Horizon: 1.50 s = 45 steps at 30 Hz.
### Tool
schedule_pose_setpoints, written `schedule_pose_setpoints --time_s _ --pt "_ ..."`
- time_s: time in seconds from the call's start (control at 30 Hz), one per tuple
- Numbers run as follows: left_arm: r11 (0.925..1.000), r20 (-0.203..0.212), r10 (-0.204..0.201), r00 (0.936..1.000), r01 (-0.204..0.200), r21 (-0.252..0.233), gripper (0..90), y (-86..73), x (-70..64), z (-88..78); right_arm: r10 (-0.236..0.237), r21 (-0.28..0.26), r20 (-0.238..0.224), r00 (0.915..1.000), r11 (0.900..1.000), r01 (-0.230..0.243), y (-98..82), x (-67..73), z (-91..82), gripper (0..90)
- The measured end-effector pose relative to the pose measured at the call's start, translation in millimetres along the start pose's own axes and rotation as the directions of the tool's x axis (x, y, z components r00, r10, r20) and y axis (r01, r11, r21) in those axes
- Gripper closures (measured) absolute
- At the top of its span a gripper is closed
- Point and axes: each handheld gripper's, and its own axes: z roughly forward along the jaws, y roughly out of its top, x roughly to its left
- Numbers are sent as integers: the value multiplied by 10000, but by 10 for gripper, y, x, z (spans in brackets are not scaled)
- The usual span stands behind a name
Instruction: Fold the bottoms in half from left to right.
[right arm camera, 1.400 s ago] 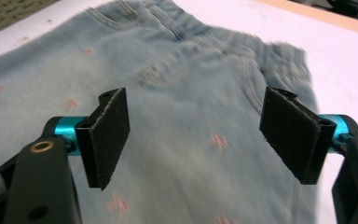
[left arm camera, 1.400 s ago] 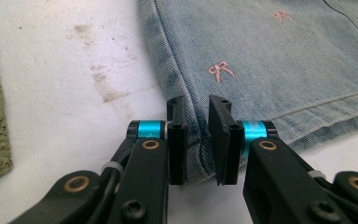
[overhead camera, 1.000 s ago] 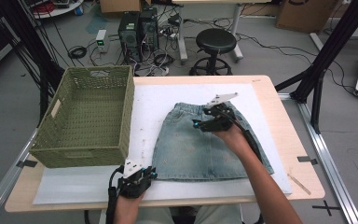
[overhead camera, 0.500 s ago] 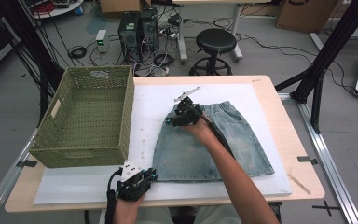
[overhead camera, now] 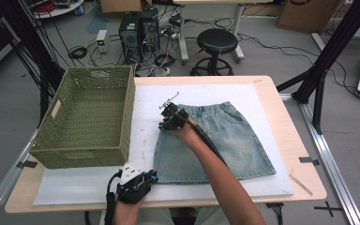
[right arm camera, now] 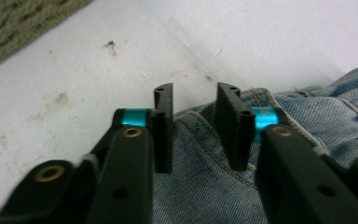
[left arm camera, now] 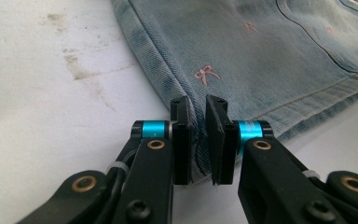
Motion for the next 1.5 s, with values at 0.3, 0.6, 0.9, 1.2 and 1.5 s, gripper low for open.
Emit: schedule_pose_setpoints --time_s 0.3,0.6,0.9,1.2,1.5 --pt "9995 174 91 9998 -86 -294 813 83 -20 -36 24 -291 -138 9999 9996 -28 20 -16 -118 863" --pt "9952 924 364 9951 -277 -941 817 381 -171 -69 526 -1212 -251 9983 9911 -552 -44 -195 -490 867" --pt "9900 2260 694 9716 -392 -1356 819 770 -492 93 1197 -2111 -72 9928 9703 -1185 -263 -520 -978 868" --pt "9898 3348 1050 9364 -657 -1265 819 1072 -872 436 1895 -2522 374 9812 9519 -1742 -577 -880 -1377 868" --pt "9928 4225 1075 9000 -743 -942 817 1218 -1261 847 2553 -2664 803 9635 9370 -2261 -910 -1189 -1607 869"
